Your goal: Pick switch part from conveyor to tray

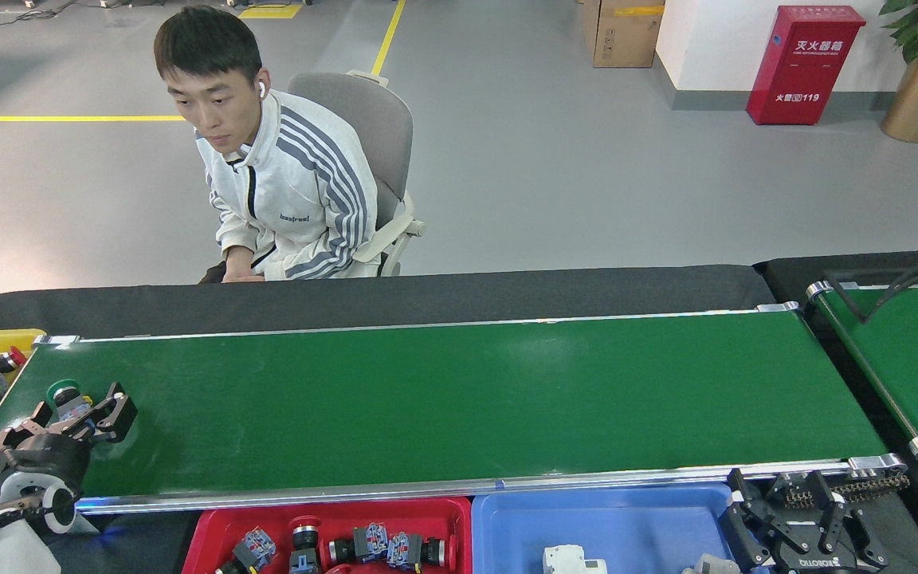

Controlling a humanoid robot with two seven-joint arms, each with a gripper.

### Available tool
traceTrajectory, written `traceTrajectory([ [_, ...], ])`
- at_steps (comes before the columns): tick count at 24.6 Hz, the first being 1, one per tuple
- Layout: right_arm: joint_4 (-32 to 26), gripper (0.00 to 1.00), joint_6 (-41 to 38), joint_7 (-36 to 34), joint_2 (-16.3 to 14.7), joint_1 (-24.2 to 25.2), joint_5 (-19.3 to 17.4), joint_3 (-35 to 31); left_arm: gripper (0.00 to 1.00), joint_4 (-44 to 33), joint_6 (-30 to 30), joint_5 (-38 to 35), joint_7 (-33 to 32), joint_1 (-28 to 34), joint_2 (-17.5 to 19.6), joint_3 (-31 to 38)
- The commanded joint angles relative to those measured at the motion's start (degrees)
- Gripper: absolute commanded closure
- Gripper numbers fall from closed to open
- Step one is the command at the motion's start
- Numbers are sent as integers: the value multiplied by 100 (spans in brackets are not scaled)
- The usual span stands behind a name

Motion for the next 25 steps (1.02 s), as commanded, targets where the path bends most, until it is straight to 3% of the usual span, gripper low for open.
traceTrajectory([
  [1, -70, 0, -26, -35, -53, -65, -9, -14, 60, 267, 59, -11, 571, -188, 84, -133],
  [9, -70, 0, -17, -35, -44, -162, -9, -14, 85, 100, -311, 16, 817, 111, 40, -204],
  [13, -70, 0, -8, -35, -53, -153, -9, -31, 86, -1886, -1269, 60, 817, 1306, 5, -195],
  [16, -79, 0, 0, -26, -62, -153, 0, -49, 84, -3873, -2666, 86, 765, 2581, -12, -133],
  [18, -79, 0, 0, -26, -159, -135, 0, -49, 80, -5033, -3229, 130, 756, 3433, -92, -177],
  [19, -79, 0, 0, -26, -229, -118, 18, -49, 69, -5472, -3404, 104, 756, 3820, -162, -195],
  [21, -79, 0, 0, -26, -343, -109, 35, -49, 2, -6069, -3457, 86, 712, 4224, -381, -248],
  [25, -79, 0, 0, -26, -502, -91, 62, -40, 0, -6246, -3492, 104, 712, 4215, -593, -388],
])
